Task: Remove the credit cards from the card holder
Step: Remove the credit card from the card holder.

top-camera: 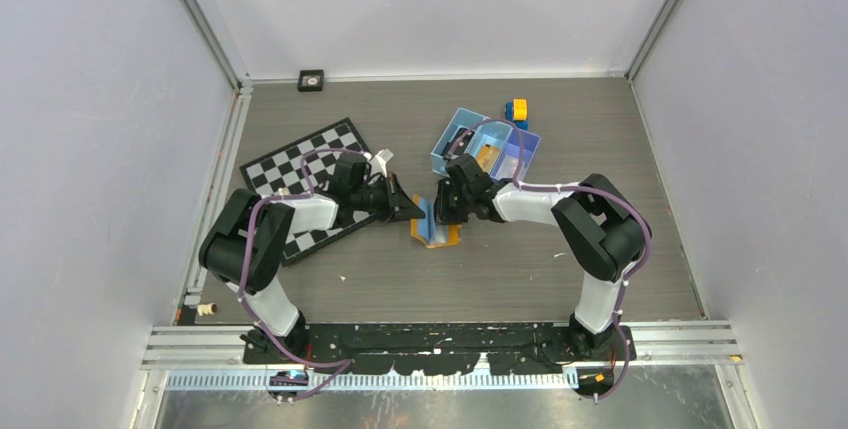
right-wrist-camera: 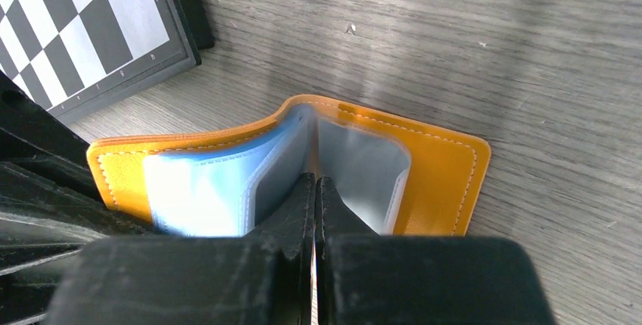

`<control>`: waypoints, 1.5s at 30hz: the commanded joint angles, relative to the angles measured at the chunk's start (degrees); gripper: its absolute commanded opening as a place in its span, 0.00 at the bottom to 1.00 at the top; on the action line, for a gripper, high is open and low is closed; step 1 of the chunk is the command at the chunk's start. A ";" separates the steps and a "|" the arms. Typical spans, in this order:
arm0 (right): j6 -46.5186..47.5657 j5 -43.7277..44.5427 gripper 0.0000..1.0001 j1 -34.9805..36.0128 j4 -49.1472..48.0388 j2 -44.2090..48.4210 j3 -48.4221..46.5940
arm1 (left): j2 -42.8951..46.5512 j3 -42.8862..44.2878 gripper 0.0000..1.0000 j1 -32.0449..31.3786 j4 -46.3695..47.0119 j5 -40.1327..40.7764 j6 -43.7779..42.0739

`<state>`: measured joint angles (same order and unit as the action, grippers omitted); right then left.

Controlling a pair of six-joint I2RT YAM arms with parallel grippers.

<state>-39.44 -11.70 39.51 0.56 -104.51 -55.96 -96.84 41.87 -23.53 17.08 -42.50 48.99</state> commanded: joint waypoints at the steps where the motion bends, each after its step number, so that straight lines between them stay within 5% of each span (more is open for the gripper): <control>1: -1.04 -0.82 0.04 0.16 -1.20 0.21 -1.07 | 0.09 1.70 0.00 -0.42 0.97 -1.65 -0.75; 8: -4.36 -2.38 0.22 -4.11 -7.20 7.02 5.54 | 3.85 2.65 0.00 -0.38 -7.50 3.57 -5.10; 14: -8.28 -7.38 0.28 -6.83 -13.79 11.03 10.08 | 3.75 2.87 0.00 -0.14 -9.23 5.38 -5.40; 18: -12.23 -12.52 0.35 -7.86 -22.38 11.14 13.10 | 3.13 3.11 0.00 -0.11 -9.24 5.01 -5.31; 27: -14.90 -13.97 0.51 -8.20 -25.12 9.63 13.89 | 2.02 3.39 0.00 0.19 -9.52 4.59 -4.81; 34: -14.97 -15.71 0.40 -8.15 -24.85 8.23 12.83 | 1.71 3.44 0.00 0.32 -9.46 4.62 -4.75; 38: -10.55 -10.78 0.37 -7.87 -13.69 9.74 10.14 | 2.52 3.21 0.00 0.84 -10.61 6.24 -5.12; 45: -8.07 -8.61 0.16 -7.41 -8.51 8.85 7.98 | 3.76 2.12 0.00 2.04 -11.54 9.14 -5.40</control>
<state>-49.74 -21.56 31.48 -10.96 -95.72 -44.91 -94.89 43.70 -22.11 6.33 -35.57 44.53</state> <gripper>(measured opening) 0.182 0.039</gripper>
